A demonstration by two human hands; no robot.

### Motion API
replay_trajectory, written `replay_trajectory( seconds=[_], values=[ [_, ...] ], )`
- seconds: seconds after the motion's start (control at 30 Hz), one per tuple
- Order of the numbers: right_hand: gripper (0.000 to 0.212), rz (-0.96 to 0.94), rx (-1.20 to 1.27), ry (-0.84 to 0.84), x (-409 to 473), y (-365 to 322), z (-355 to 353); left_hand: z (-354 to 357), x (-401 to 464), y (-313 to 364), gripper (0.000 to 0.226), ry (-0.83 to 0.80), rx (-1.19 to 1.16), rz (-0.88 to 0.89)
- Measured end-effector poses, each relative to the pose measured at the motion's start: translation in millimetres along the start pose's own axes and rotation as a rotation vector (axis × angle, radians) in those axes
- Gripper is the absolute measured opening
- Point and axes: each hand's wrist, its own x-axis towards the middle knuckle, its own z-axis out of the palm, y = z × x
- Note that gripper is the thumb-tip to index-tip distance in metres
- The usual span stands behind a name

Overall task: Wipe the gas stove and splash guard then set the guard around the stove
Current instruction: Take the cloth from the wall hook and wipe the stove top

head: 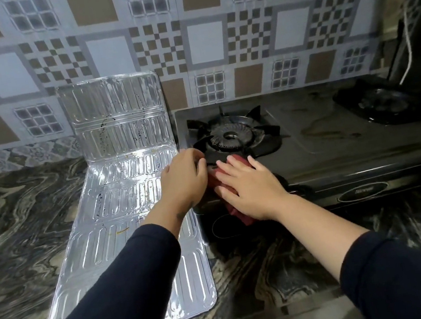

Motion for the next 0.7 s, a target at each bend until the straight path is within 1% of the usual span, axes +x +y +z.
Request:
replay_trajectory(
  seconds=[0.1, 0.2, 0.27, 0.33, 0.37, 0.43, 0.5, 0.53, 0.6, 0.67, 0.7],
  values=[
    [0.051, 0.093, 0.021, -0.028, -19, 30, -5, 14, 0, 11, 0.030, -0.069, 0.045, 0.076],
    [0.051, 0.207, 0.012, -0.047, -32, 50, -10, 24, -2, 22, 0.040, -0.126, 0.077, 0.136],
    [0.052, 0.308, -0.008, -0.060, -33, 57, -10, 28, -4, 22, 0.046, -0.164, 0.127, 0.158],
    [0.053, 0.394, -0.031, -0.031, -33, 51, -7, 30, -6, 18, 0.050, -0.180, 0.149, 0.161],
    [0.053, 0.397, -0.044, 0.010, -33, 44, -4, 31, -6, 17, 0.051, -0.177, 0.148, 0.164],
    [0.056, 0.305, -0.052, 0.085, -35, 25, 0, 33, -6, 17, 0.052, -0.172, 0.149, 0.177],
    [0.059, 0.200, -0.046, 0.090, -40, 14, 4, 33, -4, 21, 0.053, -0.186, 0.160, 0.200],
    [0.059, 0.178, -0.047, 0.083, -43, 17, 4, 34, -3, 24, 0.054, -0.197, 0.168, 0.207],
    [0.060, 0.213, -0.023, 0.078, -51, 34, 0, 36, -4, 29, 0.056, -0.215, 0.202, 0.218],
    [0.061, 0.327, -0.003, 0.087, -60, 61, -4, 40, -9, 37, 0.056, -0.192, 0.273, 0.263],
    [0.058, 0.402, 0.010, 0.065, -63, 77, -7, 43, -12, 42, 0.056, -0.173, 0.295, 0.297]
  ],
)
